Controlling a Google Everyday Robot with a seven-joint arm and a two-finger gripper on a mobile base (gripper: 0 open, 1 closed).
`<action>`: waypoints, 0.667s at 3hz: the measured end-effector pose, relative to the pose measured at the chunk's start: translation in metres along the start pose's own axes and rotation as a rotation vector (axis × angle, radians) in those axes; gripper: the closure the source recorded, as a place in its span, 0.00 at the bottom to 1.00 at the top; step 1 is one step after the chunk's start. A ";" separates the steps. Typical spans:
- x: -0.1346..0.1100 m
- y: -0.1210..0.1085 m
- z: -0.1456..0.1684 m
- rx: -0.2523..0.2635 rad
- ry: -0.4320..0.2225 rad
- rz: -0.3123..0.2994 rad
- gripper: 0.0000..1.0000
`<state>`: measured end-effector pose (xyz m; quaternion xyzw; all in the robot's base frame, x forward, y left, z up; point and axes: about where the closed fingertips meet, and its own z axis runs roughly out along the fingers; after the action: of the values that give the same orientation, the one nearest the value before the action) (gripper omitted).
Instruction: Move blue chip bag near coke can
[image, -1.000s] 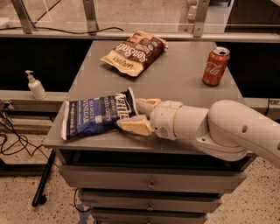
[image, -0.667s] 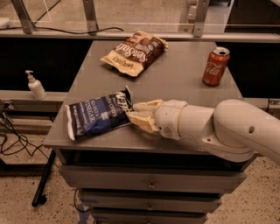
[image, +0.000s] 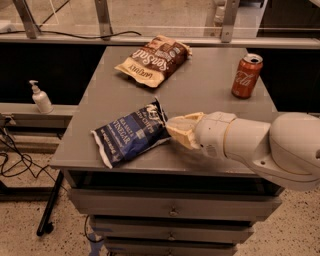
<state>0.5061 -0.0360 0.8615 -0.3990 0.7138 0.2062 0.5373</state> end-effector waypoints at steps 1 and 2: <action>0.007 -0.014 -0.032 0.072 0.032 0.007 1.00; 0.026 -0.036 -0.091 0.200 0.098 0.030 1.00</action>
Offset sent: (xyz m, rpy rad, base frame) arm -0.0634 -0.1977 0.0161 -0.1502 0.0373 -0.4216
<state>0.4771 -0.1321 0.8727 -0.3421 0.7623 0.1223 0.5357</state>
